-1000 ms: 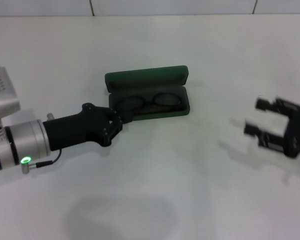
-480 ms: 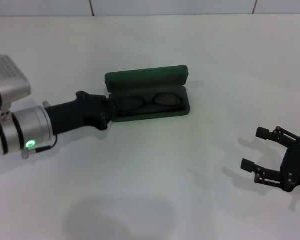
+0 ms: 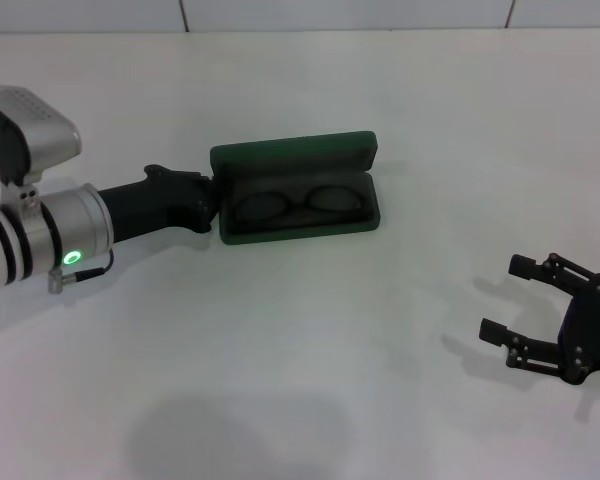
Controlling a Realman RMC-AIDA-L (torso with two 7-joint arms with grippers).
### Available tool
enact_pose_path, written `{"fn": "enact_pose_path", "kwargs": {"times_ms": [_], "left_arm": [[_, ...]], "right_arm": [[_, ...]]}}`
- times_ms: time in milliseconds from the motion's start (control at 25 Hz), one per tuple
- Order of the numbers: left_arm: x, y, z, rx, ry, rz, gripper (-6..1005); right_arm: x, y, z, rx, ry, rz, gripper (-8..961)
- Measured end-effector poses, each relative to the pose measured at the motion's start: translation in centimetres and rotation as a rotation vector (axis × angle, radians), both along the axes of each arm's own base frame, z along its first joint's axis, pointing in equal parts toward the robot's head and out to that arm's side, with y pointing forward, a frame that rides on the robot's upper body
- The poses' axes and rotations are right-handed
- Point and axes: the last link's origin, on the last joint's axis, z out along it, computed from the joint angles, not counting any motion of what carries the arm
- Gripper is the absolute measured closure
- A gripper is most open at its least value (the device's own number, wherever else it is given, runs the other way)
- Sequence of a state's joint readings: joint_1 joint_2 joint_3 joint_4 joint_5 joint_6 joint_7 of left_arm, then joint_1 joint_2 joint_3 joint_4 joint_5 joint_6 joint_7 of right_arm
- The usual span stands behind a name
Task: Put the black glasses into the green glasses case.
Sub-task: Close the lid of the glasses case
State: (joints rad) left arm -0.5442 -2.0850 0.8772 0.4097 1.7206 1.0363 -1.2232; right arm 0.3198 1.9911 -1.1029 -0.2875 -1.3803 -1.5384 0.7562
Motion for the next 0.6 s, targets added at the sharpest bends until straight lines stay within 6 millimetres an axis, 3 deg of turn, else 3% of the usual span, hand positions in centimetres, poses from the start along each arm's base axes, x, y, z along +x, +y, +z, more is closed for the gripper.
{"fn": "enact_pose_path", "kwargs": {"times_ms": [600], "left_arm": [[0.1,1.8,0.7,0.034,0.078,0.012,999]], "right_arm": [[-0.2,0.2,0.1,-0.002,0.004,0.009,84]]}}
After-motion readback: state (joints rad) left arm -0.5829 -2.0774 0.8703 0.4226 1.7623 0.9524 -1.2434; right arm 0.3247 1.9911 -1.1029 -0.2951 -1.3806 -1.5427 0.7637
